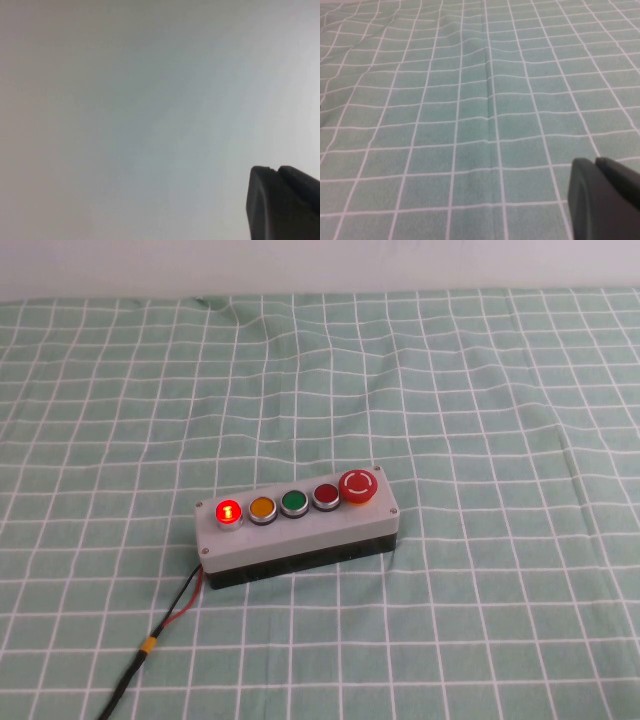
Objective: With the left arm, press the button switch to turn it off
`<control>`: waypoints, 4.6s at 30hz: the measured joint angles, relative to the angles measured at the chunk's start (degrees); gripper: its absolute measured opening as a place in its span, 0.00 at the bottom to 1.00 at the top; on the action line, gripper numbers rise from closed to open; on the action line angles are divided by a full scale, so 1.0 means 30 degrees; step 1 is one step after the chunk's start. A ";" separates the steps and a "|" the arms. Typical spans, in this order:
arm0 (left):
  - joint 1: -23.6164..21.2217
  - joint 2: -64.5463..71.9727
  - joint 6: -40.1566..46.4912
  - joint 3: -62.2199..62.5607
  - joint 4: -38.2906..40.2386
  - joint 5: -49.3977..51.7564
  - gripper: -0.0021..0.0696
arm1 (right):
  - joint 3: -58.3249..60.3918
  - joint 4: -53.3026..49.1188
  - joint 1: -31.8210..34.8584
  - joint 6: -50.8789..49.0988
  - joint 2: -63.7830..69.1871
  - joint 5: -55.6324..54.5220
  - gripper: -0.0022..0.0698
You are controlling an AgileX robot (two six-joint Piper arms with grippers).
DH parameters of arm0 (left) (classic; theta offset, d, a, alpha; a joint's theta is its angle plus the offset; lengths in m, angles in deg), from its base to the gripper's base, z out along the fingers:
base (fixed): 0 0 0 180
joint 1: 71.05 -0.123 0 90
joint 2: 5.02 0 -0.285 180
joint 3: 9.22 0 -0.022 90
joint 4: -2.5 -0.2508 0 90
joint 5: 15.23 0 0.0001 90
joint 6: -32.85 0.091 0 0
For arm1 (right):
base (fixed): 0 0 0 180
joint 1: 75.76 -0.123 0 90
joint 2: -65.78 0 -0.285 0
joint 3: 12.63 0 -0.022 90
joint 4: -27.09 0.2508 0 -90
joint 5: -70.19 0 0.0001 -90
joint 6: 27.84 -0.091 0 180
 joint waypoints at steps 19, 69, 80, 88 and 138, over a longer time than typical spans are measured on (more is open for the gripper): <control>0.0000 0.9379 0.2217 0.5706 0.7144 1.1133 0.03 | 0.0000 0.0000 0.0000 0.0000 0.0000 0.0000 0.01; 0.4213 2.8736 0.6842 1.1722 0.6433 1.5194 0.03 | 0.0000 0.0000 0.0000 0.0000 0.0000 0.0000 0.01; 0.4288 3.0610 0.6631 1.1722 0.5996 1.5280 0.03 | 0.0000 0.0000 0.0000 0.0000 0.0000 0.0000 0.01; 0.4288 3.0649 0.6595 1.1722 0.5676 1.4882 0.03 | 0.0000 0.0000 0.0000 0.0000 0.0000 0.0000 0.01; 0.4288 1.5198 0.2528 1.6282 0.2486 2.2822 0.03 | 0.0000 0.0000 0.0000 0.0000 0.0000 0.0000 0.01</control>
